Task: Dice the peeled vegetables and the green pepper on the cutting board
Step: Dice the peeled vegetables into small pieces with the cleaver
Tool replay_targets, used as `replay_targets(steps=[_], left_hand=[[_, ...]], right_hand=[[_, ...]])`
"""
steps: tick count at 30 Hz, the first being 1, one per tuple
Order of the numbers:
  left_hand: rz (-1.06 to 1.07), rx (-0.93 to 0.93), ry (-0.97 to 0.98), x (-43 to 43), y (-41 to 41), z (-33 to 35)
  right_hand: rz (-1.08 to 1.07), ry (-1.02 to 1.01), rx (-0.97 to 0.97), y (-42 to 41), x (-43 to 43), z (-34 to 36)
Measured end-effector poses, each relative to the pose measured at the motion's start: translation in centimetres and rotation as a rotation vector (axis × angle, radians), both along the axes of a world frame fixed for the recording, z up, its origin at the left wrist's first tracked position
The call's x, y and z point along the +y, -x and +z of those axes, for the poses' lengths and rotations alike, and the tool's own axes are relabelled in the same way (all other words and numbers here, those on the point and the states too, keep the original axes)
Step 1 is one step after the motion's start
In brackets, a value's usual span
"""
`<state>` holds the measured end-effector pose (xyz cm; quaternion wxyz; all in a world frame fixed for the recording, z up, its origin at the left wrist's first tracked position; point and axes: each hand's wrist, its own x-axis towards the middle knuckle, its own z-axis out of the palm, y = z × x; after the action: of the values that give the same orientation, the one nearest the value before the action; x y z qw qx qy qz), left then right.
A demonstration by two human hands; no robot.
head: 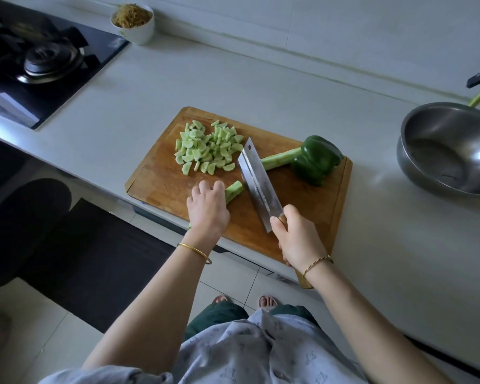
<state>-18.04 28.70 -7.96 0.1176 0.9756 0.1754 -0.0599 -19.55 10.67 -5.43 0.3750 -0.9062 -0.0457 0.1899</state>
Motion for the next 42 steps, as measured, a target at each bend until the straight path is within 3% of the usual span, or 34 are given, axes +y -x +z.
replay_targets(steps=[13, 26, 28, 31, 36, 38, 42], left_hand=[[-0.322, 0.027, 0.181, 2.3, -4.4, 0.1], [-0.373, -0.080, 0.159, 3.5, -5.5, -0.2], [-0.331, -0.184, 0.207, 3.8, -5.3, 0.0], [-0.093, -0.352, 0.176, 5.0, -5.0, 0.3], [0.230, -0.041, 0.249, 6.8, -5.1, 0.7], [0.249, 0.041, 0.279, 6.9, -5.6, 0.5], [0.231, 0.038, 0.319, 7.3, -7.1, 0.2]], right_hand=[[-0.086, 0.089, -0.055, 0.2, 2.3, 1.2], [-0.131, 0.082, -0.033, -2.3, 4.1, 2.4], [-0.142, 0.056, -0.055, -3.1, 4.5, 2.4], [-0.155, 0.026, -0.075, -4.8, 5.5, 2.7], [-0.210, -0.037, -0.088, -8.3, 8.1, 3.0], [-0.224, -0.049, -0.071, -9.4, 9.2, 3.0], [-0.230, -0.005, -0.051, -10.6, 10.7, 2.6]])
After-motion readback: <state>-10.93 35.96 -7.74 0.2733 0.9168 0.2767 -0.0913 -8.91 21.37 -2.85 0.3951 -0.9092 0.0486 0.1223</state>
